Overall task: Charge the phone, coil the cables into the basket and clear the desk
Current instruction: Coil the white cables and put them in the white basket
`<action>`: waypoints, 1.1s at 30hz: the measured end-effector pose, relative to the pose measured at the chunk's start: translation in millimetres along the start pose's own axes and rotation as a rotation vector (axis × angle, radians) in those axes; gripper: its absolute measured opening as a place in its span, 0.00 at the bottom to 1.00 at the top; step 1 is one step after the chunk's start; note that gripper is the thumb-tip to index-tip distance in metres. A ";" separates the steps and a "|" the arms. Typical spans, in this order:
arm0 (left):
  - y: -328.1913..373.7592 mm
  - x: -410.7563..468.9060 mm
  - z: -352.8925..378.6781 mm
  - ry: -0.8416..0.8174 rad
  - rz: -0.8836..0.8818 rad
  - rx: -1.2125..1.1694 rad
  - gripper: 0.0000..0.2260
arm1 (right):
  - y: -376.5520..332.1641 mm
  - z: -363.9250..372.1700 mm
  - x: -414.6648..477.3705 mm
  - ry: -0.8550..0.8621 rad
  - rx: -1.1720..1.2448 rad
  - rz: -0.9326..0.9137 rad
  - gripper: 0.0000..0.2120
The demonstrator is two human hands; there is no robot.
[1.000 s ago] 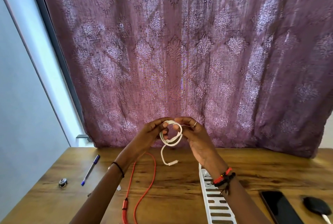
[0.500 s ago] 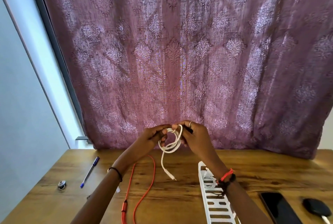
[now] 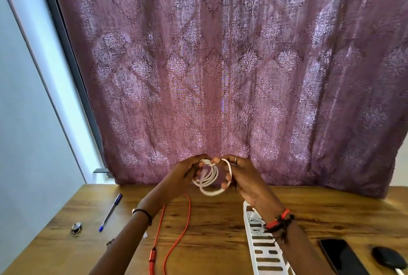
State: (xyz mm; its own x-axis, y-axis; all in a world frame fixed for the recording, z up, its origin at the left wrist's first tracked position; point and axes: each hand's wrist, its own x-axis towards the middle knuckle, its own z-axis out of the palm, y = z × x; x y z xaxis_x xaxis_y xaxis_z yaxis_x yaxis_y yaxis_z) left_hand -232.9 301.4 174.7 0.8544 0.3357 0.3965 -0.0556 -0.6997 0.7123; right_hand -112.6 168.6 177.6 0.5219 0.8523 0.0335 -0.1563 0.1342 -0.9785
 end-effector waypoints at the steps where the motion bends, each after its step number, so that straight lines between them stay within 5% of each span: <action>1: -1.4 0.0 0.2 0.008 0.006 0.011 0.14 | -0.3 0.5 -1.1 0.007 0.009 0.020 0.05; 7: -11.3 -1.3 0.5 0.023 -0.005 0.065 0.19 | -7.8 -1.8 -5.3 -0.032 -0.108 0.086 0.11; 11: -14.7 -0.5 3.2 0.075 -0.059 -0.062 0.19 | -10.0 -1.9 -4.4 -0.072 -0.166 0.075 0.06; 16: -16.3 0.0 3.9 0.189 -0.160 -0.248 0.13 | -5.0 -5.0 2.9 -0.060 -0.128 0.010 0.13; 21: -10.4 -0.9 7.7 0.238 -0.276 -0.506 0.11 | 4.2 -7.3 9.4 0.089 -0.582 -0.300 0.06; 27: -4.2 -4.4 19.8 0.303 -0.267 -0.693 0.11 | 14.8 -2.1 10.5 0.422 -0.907 -0.685 0.10; 33: -3.1 -4.5 28.1 0.404 -0.247 -0.626 0.10 | 23.9 3.0 7.3 0.492 -0.883 -0.609 0.05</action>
State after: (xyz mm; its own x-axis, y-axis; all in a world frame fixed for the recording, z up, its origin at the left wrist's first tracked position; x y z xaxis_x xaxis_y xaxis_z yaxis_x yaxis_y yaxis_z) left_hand -222.1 284.4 154.5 0.6327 0.7226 0.2783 -0.2715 -0.1295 0.9537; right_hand -115.1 179.6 155.1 0.6074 0.4561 0.6504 0.7635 -0.1092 -0.6365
